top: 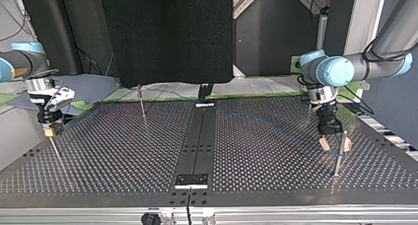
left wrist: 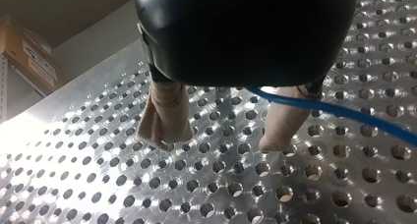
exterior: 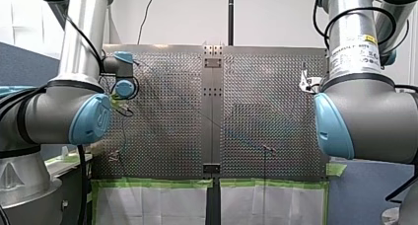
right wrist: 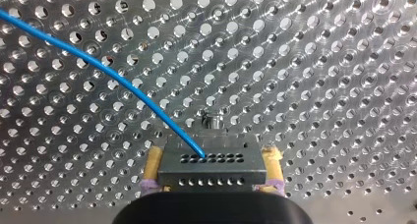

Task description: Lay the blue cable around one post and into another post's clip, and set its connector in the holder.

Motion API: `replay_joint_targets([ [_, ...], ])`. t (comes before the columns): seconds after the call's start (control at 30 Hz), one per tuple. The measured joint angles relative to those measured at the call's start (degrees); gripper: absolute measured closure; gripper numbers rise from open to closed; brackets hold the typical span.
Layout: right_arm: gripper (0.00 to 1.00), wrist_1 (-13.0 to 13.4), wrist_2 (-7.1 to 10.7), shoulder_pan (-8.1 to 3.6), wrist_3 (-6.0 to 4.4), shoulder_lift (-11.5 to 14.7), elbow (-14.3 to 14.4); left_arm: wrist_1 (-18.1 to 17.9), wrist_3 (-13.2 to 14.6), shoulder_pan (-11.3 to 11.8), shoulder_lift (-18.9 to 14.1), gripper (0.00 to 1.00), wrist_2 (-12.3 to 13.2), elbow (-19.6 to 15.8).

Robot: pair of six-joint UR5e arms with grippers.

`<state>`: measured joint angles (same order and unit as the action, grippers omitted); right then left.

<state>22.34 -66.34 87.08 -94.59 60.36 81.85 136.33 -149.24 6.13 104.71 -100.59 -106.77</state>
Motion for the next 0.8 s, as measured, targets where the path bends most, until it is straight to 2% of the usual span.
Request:
replay_joint_targets([
  [0.37,0.62,0.1,0.05,-0.05,-0.30,0.0,0.0,0.0,0.3,0.0,0.0,0.00,0.0,0.0],
  [0.4,0.62,-0.2,0.04,-0.12,0.03,0.0,0.0,0.0,0.3,0.0,0.0,0.00,0.0,0.0],
  [0.47,0.62,-1.8,-0.06,-0.54,1.85,0.1,-0.3,0.0,0.3,0.0,0.0,0.00,0.0,0.0],
  [0.5,0.62,-2.5,-0.07,-0.66,2.35,0.1,-0.3,0.0,0.3,0.0,0.0,0.00,0.0,0.0],
  [0.8,0.60,-2.5,-0.07,-0.65,2.37,0.0,-0.2,0.0,0.4,0.0,0.0,0.00,0.0,0.0],
])
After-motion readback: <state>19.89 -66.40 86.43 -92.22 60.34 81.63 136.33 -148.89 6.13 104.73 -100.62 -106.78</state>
